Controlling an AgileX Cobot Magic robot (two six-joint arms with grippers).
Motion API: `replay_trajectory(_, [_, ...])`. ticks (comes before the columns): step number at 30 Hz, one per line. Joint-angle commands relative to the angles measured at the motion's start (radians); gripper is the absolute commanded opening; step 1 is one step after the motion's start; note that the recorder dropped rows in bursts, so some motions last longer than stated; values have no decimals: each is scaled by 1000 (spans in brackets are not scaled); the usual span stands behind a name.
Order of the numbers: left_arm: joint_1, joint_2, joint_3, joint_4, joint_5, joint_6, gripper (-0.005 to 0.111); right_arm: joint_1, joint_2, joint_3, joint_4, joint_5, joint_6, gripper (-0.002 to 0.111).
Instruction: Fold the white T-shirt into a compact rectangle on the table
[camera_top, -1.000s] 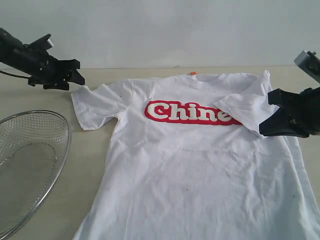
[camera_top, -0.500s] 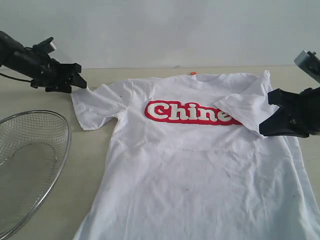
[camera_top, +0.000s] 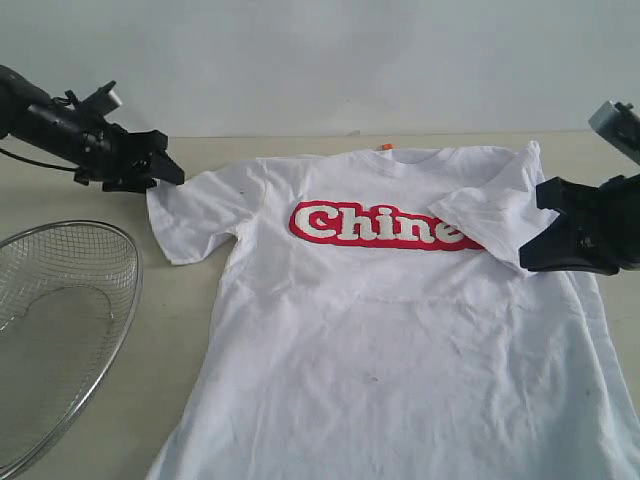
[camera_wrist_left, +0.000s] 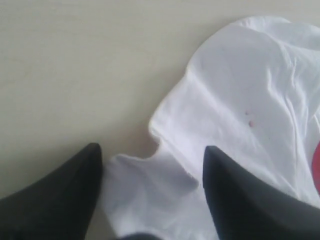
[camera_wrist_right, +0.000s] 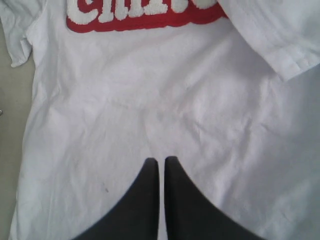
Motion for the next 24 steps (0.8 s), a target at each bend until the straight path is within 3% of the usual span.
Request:
replay_trajectory(1, [-2, 10, 4, 16, 62, 4, 57, -1, -11, 1, 5, -13, -10, 0])
replay_trajectory(8, [-2, 10, 4, 16, 116, 4, 52, -1, -11, 1, 5, -22, -10, 0])
replay_trajectory(12, [-2, 10, 4, 16, 141, 4, 29, -1, -11, 1, 5, -33, -10, 0])
replay_trajectory(13, [-2, 10, 4, 16, 149, 4, 16, -1, -11, 1, 5, -38, -10, 0])
replay_trajectory(15, [-2, 8, 4, 14, 154, 4, 4, -1, -11, 1, 5, -41, -10, 0])
replay_trajectory(24, [-2, -85, 4, -52, 177, -37, 5, -1, -11, 1, 13, -47, -10, 0])
